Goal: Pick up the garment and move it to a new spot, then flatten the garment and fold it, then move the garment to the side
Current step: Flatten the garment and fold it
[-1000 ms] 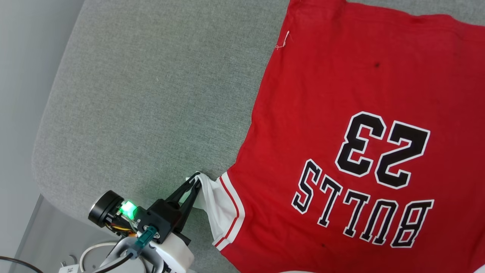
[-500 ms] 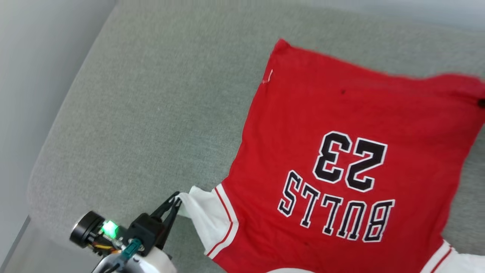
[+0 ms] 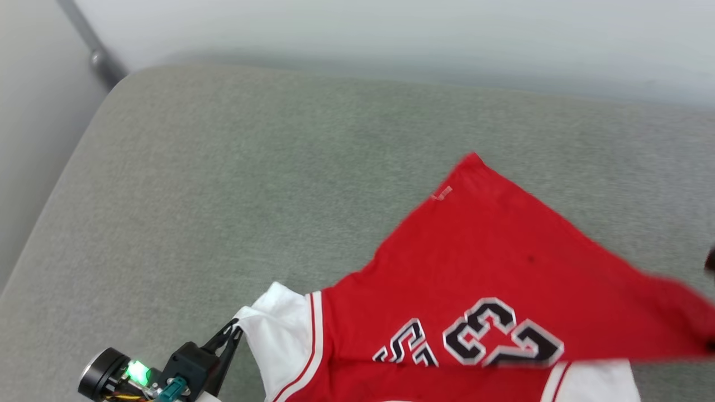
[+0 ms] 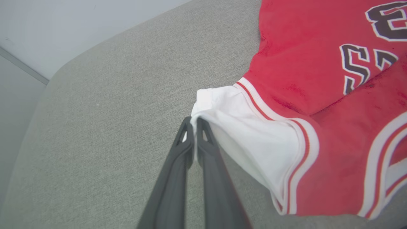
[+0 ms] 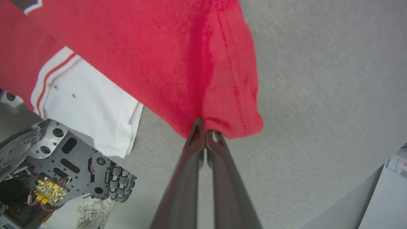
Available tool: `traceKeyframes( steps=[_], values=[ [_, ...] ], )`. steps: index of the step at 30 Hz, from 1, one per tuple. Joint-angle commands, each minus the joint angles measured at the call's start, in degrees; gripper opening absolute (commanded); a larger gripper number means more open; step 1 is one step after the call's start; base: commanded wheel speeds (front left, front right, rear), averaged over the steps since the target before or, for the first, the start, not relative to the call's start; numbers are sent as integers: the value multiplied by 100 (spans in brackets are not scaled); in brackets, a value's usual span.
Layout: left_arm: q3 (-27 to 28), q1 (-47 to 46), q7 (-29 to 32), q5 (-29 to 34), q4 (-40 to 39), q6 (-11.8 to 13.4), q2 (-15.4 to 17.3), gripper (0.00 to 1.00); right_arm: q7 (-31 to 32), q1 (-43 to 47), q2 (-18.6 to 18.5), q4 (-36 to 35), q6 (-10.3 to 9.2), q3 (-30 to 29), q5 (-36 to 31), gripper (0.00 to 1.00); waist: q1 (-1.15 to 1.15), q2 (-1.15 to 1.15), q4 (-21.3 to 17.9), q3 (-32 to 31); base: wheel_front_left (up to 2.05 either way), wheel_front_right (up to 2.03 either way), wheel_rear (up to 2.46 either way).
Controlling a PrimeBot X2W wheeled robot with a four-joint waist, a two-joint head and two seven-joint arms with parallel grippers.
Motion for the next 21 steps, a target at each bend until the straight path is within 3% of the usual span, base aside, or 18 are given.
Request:
traceKeyframes(
  steps=[1, 9, 16, 21],
  values=[
    [6, 64, -25, -13, 0, 30, 46, 0, -54, 263, -55, -26, -4, 94, 51, 0, 1, 0, -198, -173, 0, 0, 0],
    [25, 180, -82, -113, 74, 19, 104, 0, -959, 1957, -186, 146, -4, 329, 452, 0, 1, 0, -483, -256, 0, 0, 0],
    [-16, 195, -89, -154, 178, -32, 64, 0, -1632, 3154, 313, 659, -4, 221, 692, 0, 1, 0, -567, -305, 0, 0, 0],
    [-38, 208, -110, -189, 250, -67, 33, 0, -2020, 3406, 581, 948, -4, -239, 650, 1, 1, 0, -591, -356, 0, 0, 0]
  ],
)
